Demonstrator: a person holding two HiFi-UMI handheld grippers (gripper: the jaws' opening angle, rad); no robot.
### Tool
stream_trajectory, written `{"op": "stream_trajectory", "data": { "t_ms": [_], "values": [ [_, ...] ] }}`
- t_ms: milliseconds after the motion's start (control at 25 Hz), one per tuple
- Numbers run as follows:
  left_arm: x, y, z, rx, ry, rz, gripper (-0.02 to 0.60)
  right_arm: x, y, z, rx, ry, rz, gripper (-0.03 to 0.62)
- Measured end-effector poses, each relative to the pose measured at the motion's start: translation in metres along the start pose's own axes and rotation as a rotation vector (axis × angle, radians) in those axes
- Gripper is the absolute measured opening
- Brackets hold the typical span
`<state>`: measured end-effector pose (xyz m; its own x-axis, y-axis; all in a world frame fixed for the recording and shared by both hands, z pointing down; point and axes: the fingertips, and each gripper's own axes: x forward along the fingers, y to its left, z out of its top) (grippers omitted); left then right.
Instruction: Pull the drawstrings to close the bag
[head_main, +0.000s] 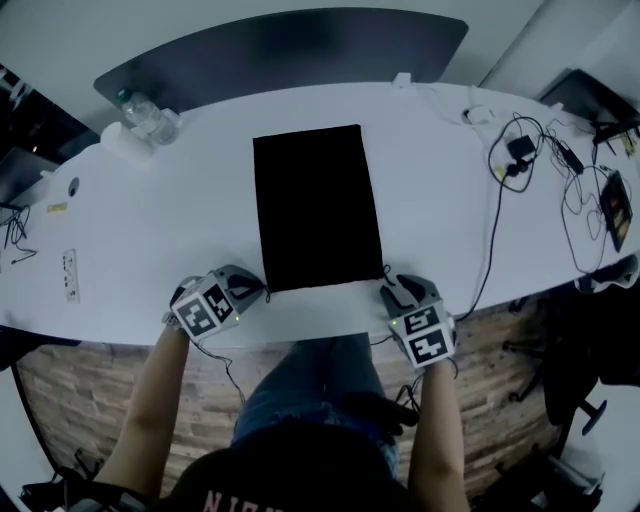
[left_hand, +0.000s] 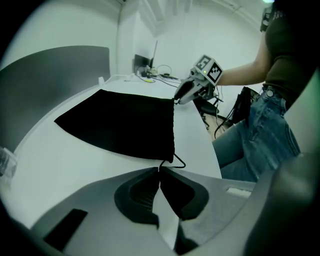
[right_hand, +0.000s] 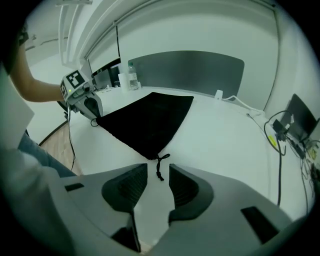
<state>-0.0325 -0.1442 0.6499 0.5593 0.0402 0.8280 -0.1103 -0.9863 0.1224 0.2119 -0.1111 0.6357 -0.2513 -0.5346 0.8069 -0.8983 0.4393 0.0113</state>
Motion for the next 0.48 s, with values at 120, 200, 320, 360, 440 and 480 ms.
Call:
{"op": "stream_trajectory", "data": {
  "t_ms": [120, 200, 320, 360, 440, 480],
  "values": [
    [0.0010, 0.0028, 0.0017, -0.086, -0.009, 0.060, 0.014, 0.0094, -0.0001, -0.0044, -0.059, 0.024, 0.034, 0.121],
    [0.0016, 0.0036, 0.0017, -0.131, -0.005, 0.100, 0.014, 0.0097, 0.0002, -0.0049, -0.076, 0.020, 0.062, 0.129],
    [0.0021, 0.0060, 0.0007, -0.205, 0.004, 0.165, 0.014, 0.0094, -0.0003, -0.0046, -0.083, 0.001, 0.093, 0.127],
    [0.0022, 0.0071, 0.0007, -0.236, 0.002, 0.188, 0.014, 0.0092, -0.0012, -0.0049, -0.086, 0.003, 0.095, 0.126],
    [0.0018, 0.0087, 0.0005, -0.299, -0.007, 0.235, 0.014, 0.0086, -0.0030, -0.0065, -0.107, 0.028, 0.087, 0.091],
    [0.0014, 0.0091, 0.0001, -0.325, -0.009, 0.258, 0.014, 0.0086, -0.0030, -0.0076, -0.130, 0.047, 0.082, 0.021]
  ]
}}
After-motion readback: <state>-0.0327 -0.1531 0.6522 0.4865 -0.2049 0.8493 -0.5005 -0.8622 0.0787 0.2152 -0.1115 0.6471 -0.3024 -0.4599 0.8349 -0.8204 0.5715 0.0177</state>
